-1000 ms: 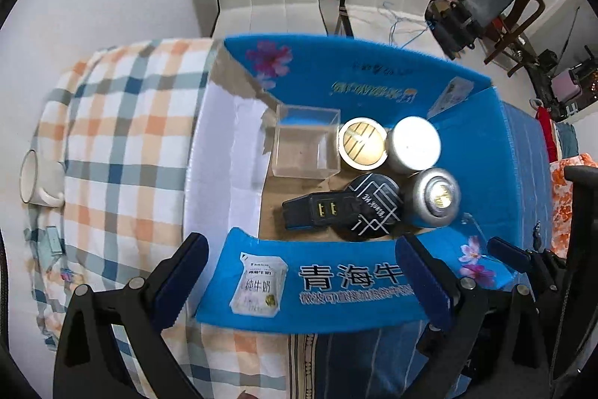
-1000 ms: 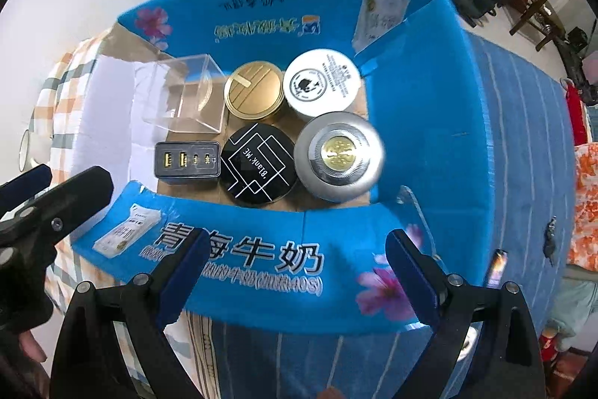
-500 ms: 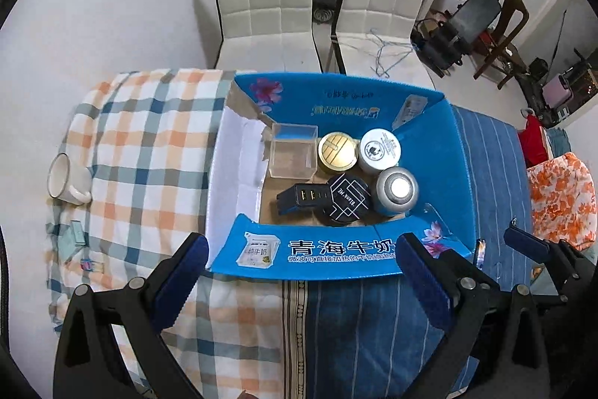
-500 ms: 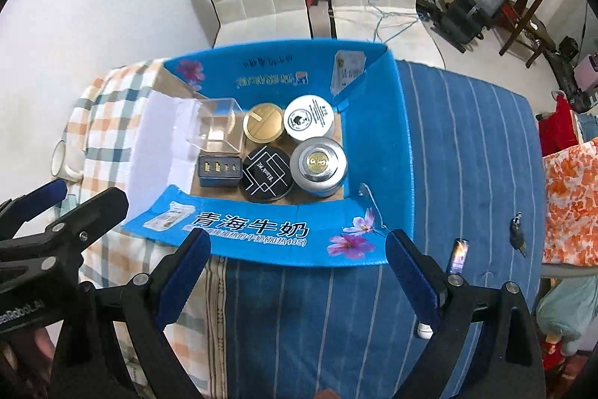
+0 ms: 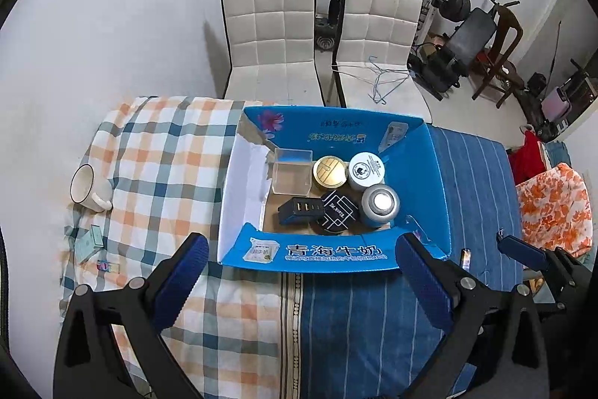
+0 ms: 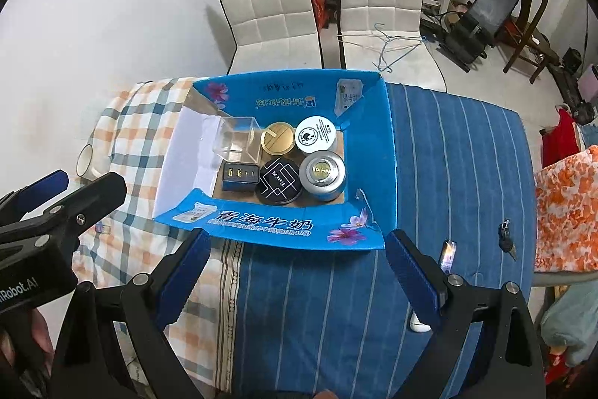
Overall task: Organize rigid objects
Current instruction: 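Lift both tools out of the blue box toward the bedspread, then grasp the colourful lighter with the left tool while the right tool grasps the car key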
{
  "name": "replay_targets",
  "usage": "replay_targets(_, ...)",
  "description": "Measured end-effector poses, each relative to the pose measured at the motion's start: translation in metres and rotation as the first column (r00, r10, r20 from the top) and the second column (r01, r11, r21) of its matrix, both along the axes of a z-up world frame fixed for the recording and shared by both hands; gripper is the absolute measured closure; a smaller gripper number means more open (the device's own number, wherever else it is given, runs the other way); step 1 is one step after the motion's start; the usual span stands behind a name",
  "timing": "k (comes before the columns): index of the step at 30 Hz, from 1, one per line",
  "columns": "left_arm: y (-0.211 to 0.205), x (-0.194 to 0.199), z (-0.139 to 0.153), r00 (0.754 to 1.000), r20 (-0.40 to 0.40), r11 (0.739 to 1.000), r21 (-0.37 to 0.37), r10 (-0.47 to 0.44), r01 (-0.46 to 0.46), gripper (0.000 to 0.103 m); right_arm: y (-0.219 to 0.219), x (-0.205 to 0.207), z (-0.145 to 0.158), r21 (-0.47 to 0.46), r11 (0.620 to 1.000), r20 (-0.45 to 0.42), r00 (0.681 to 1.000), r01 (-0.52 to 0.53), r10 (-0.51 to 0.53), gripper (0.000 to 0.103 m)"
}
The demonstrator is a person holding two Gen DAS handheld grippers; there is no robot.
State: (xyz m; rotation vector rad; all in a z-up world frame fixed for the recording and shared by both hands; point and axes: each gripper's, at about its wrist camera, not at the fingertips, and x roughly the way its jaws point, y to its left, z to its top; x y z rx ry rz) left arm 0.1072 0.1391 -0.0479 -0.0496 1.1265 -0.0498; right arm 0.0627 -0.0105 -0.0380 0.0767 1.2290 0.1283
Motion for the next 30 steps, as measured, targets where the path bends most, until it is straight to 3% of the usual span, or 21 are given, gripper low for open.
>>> replay_targets(7,-0.036,-0.007,0.000,0.998,0.001,0.998,-0.018,-0.060,0.060,0.000,-0.036,-0.012,-0.003,0.027,0.999,-0.008,0.999,0.046,-0.045,0.006)
replay_targets(13,-0.105,-0.012,-0.016,0.982,-0.022,0.979,-0.077,-0.189,0.187,0.000,-0.113,-0.031,-0.019,0.001,0.986,-0.038,0.985,0.167,-0.167,0.006)
replay_targets(19,-0.201,-0.017,-0.054,0.936,-0.089,0.935,-0.130,-0.342,0.329,0.001,-0.213,-0.053,-0.052,-0.047,0.944,-0.109,0.937,0.327,-0.331,0.006)
replay_targets(24,-0.266,-0.020,-0.087,0.894,-0.130,0.900,-0.156,-0.428,0.408,0.001,-0.284,-0.064,-0.084,-0.110,0.913,-0.147,0.902,0.394,-0.407,0.006)
replay_targets(30,-0.326,-0.010,-0.139,0.866,-0.205,0.889,-0.153,-0.456,0.431,0.002,-0.351,-0.056,-0.123,-0.156,0.906,-0.147,0.898,0.393,-0.414,0.006)
